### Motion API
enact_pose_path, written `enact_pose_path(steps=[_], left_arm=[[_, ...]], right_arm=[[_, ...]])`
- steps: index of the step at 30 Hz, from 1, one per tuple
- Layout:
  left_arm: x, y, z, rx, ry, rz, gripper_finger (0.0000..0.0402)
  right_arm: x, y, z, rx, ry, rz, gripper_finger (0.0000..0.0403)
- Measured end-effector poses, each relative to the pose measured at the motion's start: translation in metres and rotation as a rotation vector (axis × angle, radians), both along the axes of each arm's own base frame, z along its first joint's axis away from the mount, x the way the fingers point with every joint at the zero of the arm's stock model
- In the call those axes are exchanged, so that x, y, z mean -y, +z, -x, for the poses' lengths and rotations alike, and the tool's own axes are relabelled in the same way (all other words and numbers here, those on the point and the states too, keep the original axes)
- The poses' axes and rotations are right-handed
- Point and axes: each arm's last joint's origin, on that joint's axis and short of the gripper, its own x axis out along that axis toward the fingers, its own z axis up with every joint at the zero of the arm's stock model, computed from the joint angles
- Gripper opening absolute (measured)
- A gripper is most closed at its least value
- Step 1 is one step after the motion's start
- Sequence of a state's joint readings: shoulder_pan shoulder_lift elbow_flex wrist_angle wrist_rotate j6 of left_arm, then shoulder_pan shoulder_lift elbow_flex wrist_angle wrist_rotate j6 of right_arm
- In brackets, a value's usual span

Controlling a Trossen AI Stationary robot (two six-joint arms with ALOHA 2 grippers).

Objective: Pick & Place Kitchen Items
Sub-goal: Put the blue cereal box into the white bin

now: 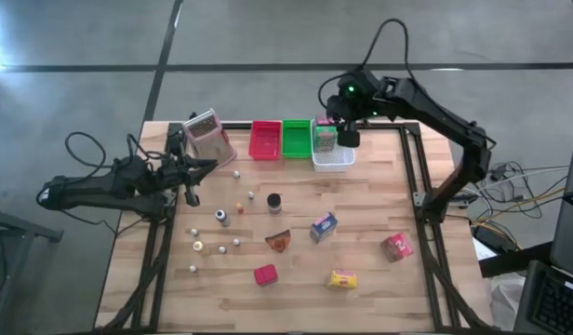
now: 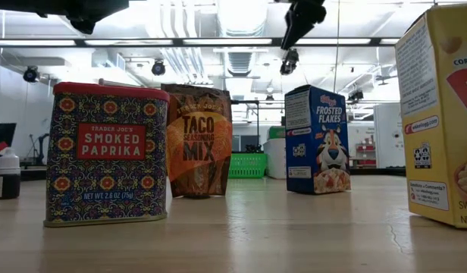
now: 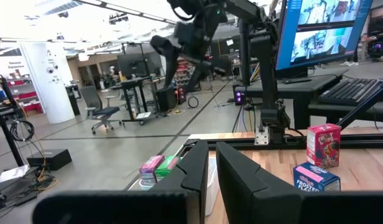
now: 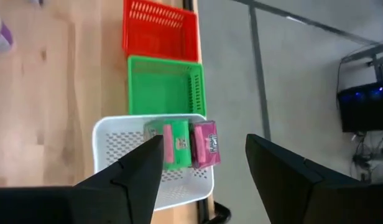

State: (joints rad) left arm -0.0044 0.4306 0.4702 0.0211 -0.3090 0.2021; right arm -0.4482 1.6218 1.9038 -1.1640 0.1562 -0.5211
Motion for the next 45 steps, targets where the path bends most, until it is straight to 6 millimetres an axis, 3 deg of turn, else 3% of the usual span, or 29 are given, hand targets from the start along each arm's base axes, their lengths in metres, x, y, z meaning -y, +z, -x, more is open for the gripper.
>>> enact_pose_path(steps=[5,11,21,32,45], left_arm=[[0.000,0.000,0.000,0.000,0.000,0.000,0.0039],[0.000,0.000,0.000,0.000,0.000,0.000,0.0039],[0.000,0.000,0.000,-0.001,0.000,0.000,0.0039],[0.000,0.000,0.000,0.000,0.000,0.000,0.0039],[0.000,0.000,0.000,0.000,0.000,0.000,0.0039]], right_arm=[[-0.007,0.002,0.004,0.080,-0.140,-0.145,0.0231],[-0.024,-0.002,0.006,0.039,-0.101,-0.283,0.0214],[-0.063,-0.001,0.001,-0.004,-0.002,-0.312,0.0179],[-0.102,-0.009,0.011,-0.167,-0.062,-0.424,0.0149],[-0.142,-0.004,0.017,-0.166,-0.052,-0.474,0.0124]])
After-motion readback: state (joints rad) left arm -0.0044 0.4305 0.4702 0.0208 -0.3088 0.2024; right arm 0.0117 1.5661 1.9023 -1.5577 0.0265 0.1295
